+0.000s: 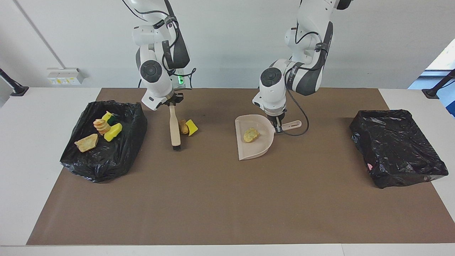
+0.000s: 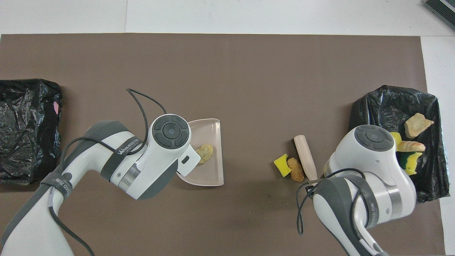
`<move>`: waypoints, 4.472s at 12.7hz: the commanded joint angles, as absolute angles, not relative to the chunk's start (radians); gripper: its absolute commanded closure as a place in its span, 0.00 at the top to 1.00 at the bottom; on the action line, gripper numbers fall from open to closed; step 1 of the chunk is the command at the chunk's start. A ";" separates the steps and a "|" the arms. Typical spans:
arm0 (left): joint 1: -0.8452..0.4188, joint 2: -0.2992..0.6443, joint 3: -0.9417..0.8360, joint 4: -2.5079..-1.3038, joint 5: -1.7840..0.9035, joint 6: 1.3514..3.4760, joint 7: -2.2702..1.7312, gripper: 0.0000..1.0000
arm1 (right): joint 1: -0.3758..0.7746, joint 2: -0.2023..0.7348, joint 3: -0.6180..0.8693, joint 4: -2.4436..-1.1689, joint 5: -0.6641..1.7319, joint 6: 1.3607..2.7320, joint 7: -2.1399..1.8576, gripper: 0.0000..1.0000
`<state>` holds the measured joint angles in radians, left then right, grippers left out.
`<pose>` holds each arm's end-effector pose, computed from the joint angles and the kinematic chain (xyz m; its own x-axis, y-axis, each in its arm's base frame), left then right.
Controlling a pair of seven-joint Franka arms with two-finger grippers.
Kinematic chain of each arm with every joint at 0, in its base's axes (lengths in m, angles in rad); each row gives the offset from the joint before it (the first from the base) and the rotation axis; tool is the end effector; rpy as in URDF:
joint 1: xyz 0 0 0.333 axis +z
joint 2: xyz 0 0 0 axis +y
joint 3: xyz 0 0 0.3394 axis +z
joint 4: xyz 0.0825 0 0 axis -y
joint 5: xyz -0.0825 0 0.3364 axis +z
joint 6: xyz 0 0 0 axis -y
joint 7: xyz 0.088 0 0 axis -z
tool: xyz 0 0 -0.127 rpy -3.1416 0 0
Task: Sweep and dump trash in bin
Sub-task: 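Sweep the remaining crust and sponge into the dustpan with the right gripper's brush, then lift the brush back behind the yellow sponge with the right gripper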
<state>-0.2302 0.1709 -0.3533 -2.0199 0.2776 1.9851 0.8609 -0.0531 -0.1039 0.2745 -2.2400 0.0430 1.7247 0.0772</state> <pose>0.4511 -0.2643 0.3893 -0.0166 -0.9661 -0.2575 -0.9991 0.0059 0.0423 0.3940 0.0954 0.4154 0.9092 0.1060 -0.4026 0.1258 -0.9918 0.0230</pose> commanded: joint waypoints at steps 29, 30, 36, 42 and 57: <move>-0.233 0.115 -0.357 -2.100 0.259 2.011 0.865 0.00 | 0.136 -0.019 0.291 -2.221 0.334 1.835 0.279 0.00; -0.235 0.110 -0.357 -2.102 0.259 2.013 0.864 0.00 | 0.162 0.000 0.291 -2.211 0.356 1.841 0.279 0.00; -0.239 0.103 -0.356 -2.121 0.253 2.029 0.865 0.00 | 0.302 0.129 0.291 -2.085 0.566 1.951 0.288 0.00; -0.239 0.092 -0.357 -2.143 0.253 2.036 0.868 0.00 | 0.299 0.153 0.290 -1.997 0.614 1.924 0.310 0.00; -0.258 0.005 -0.356 -2.253 0.267 2.046 0.922 0.00 | 0.308 -0.173 0.291 -2.293 0.272 1.676 0.613 0.00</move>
